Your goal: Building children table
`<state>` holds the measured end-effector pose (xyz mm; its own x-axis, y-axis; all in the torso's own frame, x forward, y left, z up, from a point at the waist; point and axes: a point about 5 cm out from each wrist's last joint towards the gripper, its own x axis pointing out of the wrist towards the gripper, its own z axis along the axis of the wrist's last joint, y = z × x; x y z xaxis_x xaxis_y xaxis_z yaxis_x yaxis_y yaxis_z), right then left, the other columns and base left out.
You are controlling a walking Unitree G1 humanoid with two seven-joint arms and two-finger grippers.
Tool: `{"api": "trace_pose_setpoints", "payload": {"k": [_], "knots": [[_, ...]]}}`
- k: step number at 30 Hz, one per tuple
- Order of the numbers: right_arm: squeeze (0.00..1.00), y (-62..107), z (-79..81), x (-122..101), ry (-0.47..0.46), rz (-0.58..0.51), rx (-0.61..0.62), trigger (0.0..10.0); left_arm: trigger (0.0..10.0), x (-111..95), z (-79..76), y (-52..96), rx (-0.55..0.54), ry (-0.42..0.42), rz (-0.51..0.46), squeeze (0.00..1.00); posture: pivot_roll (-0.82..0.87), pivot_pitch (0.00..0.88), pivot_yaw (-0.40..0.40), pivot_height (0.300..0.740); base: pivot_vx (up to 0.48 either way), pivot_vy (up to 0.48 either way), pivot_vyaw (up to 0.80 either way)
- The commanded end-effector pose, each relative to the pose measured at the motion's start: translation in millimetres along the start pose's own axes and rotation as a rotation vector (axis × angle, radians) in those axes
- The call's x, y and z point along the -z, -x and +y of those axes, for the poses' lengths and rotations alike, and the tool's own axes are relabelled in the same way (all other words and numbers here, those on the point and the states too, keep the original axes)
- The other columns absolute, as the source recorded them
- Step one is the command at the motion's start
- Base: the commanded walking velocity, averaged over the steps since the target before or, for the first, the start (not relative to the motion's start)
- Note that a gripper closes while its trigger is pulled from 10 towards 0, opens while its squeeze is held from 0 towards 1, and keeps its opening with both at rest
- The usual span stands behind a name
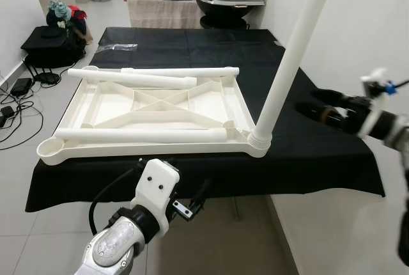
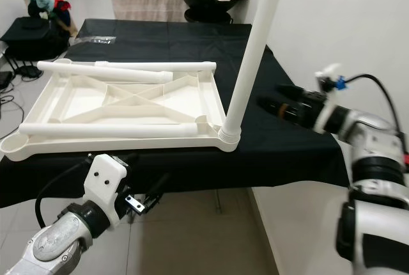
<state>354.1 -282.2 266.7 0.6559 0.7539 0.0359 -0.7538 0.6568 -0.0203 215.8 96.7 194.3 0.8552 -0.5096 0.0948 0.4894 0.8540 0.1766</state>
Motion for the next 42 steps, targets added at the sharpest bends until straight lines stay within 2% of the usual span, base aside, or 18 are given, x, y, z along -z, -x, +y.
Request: {"api": "trace_pose_setpoints", "payload": {"k": [1,7,12,18,23,30,35,36,38,39,41,42], "knots": [[0.00,-8.0,5.3,-5.3,0.006,-0.017,-0.056,10.0,10.0,-0.9,-4.3,-0.2,0.023,-0.013,0.001,0.00,0.08,0.122,-0.072,0.740,0.000,0.000,0.00],[0.00,-25.6,14.1,-3.1,0.007,-0.015,-0.125,10.0,10.0,-8.6,-7.3,-2.2,0.047,-0.050,-0.039,0.00,0.08,0.127,-0.074,0.740,0.000,0.000,0.00],[0.00,-36.8,17.8,3.4,0.016,0.007,-0.128,10.0,10.0,-12.9,-8.0,-3.3,0.053,-0.061,-0.066,0.00,0.09,0.131,-0.077,0.740,0.000,0.000,0.00],[0.00,-53.8,22.1,3.4,0.032,-0.003,-0.098,10.0,10.0,-26.4,-8.5,-5.6,0.049,-0.032,-0.126,0.00,0.09,0.137,-0.077,0.740,0.000,0.000,0.00],[0.00,-56.8,22.1,2.3,0.032,-0.009,-0.086,10.0,10.0,-29.6,-9.5,-6.4,0.051,-0.026,-0.140,0.00,0.09,0.137,-0.078,0.740,0.000,0.000,0.00],[0.00,-75.1,26.1,-1.3,0.023,-0.036,-0.080,10.0,10.0,-47.0,-14.3,-10.6,0.082,-0.006,-0.210,0.00,0.09,0.147,-0.077,0.740,0.000,0.000,0.00],[0.00,-80.5,27.9,-1.0,0.016,-0.037,-0.090,10.0,10.0,-51.9,-15.1,-10.9,0.086,-0.005,-0.225,0.00,0.09,0.150,-0.078,0.740,0.000,0.000,0.00],[0.00,-81.4,28.1,-0.4,0.011,-0.036,-0.092,9.2,10.0,-53.0,-15.3,-11.0,0.086,-0.004,-0.229,0.00,0.09,0.150,-0.078,0.740,0.000,0.000,0.00],[0.00,-82.7,28.0,0.6,0.006,-0.032,-0.087,9.2,10.0,-53.9,-15.5,-11.0,0.087,-0.003,-0.232,0.00,0.09,0.151,-0.078,0.740,0.000,0.000,0.00],[0.00,-84.3,27.8,2.0,-0.001,-0.027,-0.076,0.9,10.0,-54.6,-15.8,-11.1,0.088,-0.002,-0.233,0.00,0.09,0.152,-0.077,0.740,0.000,0.000,0.00],[0.00,-85.4,27.7,2.9,-0.005,-0.023,-0.068,0.9,10.0,-55.1,-15.9,-11.1,0.088,-0.002,-0.234,0.00,0.09,0.152,-0.077,0.740,0.000,0.000,0.00],[0.00,-86.6,28.3,3.7,-0.004,-0.022,-0.069,0.0,10.0,-55.9,-16.0,-11.4,0.088,-0.002,-0.237,0.00,0.09,0.152,-0.078,0.740,0.000,0.000,0.00]]}}
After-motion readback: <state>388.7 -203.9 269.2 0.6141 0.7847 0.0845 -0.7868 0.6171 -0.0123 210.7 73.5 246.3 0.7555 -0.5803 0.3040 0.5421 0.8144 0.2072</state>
